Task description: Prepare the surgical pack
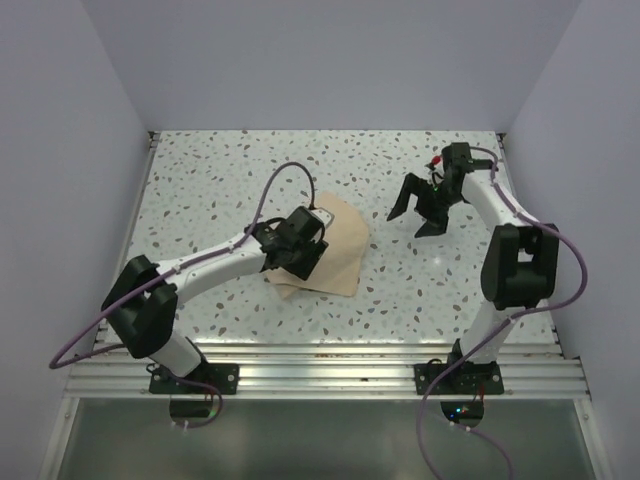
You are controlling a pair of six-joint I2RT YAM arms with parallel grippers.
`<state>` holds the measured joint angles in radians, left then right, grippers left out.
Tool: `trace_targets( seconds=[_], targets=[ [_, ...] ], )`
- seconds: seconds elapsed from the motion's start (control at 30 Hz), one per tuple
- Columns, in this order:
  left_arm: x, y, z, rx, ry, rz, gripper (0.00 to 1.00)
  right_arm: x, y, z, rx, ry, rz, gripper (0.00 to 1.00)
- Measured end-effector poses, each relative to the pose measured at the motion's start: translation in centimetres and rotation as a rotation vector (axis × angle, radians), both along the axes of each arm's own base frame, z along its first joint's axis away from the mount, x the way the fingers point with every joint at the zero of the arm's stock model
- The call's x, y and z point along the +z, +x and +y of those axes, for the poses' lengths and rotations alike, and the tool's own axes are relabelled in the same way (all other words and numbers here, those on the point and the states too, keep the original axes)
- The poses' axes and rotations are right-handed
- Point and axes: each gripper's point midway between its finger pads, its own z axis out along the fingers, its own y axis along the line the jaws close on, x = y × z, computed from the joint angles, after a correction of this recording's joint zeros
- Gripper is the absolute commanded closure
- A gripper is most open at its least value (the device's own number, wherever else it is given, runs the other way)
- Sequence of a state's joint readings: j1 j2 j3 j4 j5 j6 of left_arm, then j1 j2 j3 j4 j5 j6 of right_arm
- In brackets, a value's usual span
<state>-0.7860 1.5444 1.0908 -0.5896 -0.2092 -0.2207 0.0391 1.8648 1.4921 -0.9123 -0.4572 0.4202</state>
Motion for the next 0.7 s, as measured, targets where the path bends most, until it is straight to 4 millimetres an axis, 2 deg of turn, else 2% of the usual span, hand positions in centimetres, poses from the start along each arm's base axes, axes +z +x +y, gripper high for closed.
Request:
trace_targets(
  seconds=[0.07,0.13,0.33,0.4,0.57,0.7],
  targets=[
    [-0.8,-0.2,-0.4,-0.025,0.039,0.003,0.32,1.1,-2.0,0.1,0.019,-0.002,-0.025,0.01],
    [-1.4,-0.6,-1.0,-0.056,0.068,0.002,0.32,1.2,-3.7,0.3,0.03,0.003,-0.033,0.01],
    [-1.1,-0.8,-3.6,-0.112,0.094,-0.034,0.3,-1.6,-7.6,0.3,0.031,0.01,0.067,0.01],
    [-1.6,-1.0,-4.0,-0.122,0.115,-0.037,0.28,-2.0,-8.0,0.3,0.029,0.012,0.081,0.01],
    [-2.8,-1.0,-3.6,-0.117,0.182,-0.047,0.26,-1.6,-7.4,0.6,0.029,0.029,0.049,0.01],
    [-3.3,-0.5,-2.9,-0.098,0.225,-0.063,0.28,-1.7,-7.5,0.7,0.027,0.039,0.041,0.01]
  ],
)
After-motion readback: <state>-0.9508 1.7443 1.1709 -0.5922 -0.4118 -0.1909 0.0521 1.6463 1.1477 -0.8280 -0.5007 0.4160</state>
